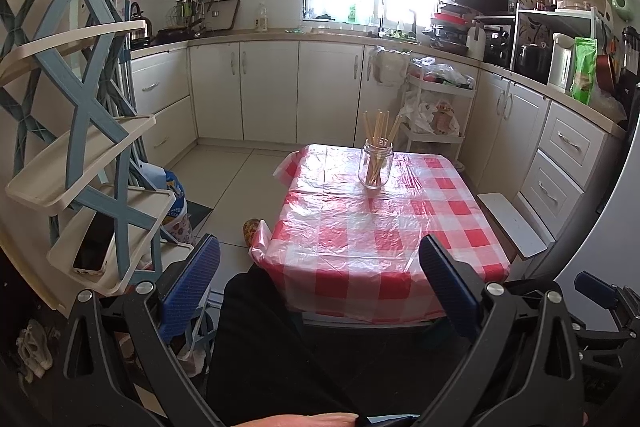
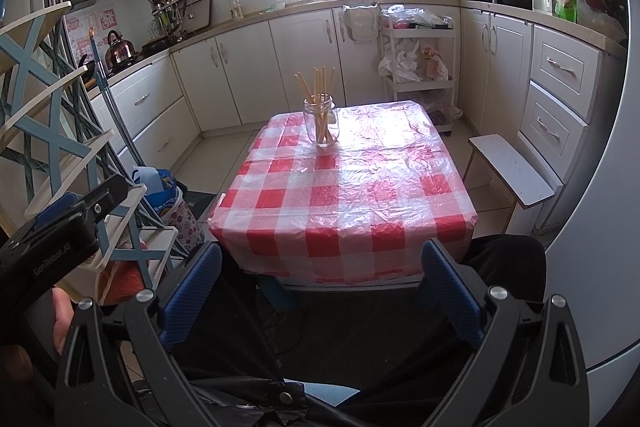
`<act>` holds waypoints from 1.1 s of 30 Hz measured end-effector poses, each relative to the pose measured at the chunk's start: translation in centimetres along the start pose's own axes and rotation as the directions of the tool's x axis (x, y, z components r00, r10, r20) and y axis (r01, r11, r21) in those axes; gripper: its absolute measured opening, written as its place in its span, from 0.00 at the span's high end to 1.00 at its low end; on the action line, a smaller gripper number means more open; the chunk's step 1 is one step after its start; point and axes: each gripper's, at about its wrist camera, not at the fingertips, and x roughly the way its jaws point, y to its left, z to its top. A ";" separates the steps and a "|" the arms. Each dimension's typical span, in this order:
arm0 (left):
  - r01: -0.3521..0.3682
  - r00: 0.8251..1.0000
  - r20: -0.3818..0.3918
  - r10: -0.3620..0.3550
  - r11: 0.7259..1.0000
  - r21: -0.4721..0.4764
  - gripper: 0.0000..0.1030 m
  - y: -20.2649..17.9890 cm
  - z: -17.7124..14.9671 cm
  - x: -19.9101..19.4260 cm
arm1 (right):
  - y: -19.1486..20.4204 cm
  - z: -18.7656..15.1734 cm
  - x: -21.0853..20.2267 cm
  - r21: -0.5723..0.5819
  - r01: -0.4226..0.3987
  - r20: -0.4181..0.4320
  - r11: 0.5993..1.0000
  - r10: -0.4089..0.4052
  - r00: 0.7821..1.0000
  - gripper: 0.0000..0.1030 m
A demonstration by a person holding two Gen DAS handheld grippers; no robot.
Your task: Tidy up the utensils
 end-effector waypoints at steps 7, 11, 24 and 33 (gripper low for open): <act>0.000 1.000 0.002 0.000 1.000 0.000 0.07 0.0 0.0 -0.1 | 0.1 0.0 0.0 0.000 0.000 0.000 1.000 0.000 1.000 0.07; 0.000 1.000 0.002 0.000 1.000 0.001 0.07 0.0 0.0 -0.2 | 0.1 -0.1 0.0 0.000 0.000 0.000 1.000 0.000 1.000 0.07; 0.002 1.000 -0.006 -0.002 1.000 0.002 0.07 0.1 0.1 -0.1 | 0.1 -0.1 0.0 0.000 0.000 0.000 1.000 0.000 1.000 0.07; -0.011 1.000 0.006 0.011 1.000 -0.007 0.07 0.5 -0.1 0.0 | 0.2 -0.2 0.0 -0.001 0.001 0.000 1.000 -0.001 1.000 0.07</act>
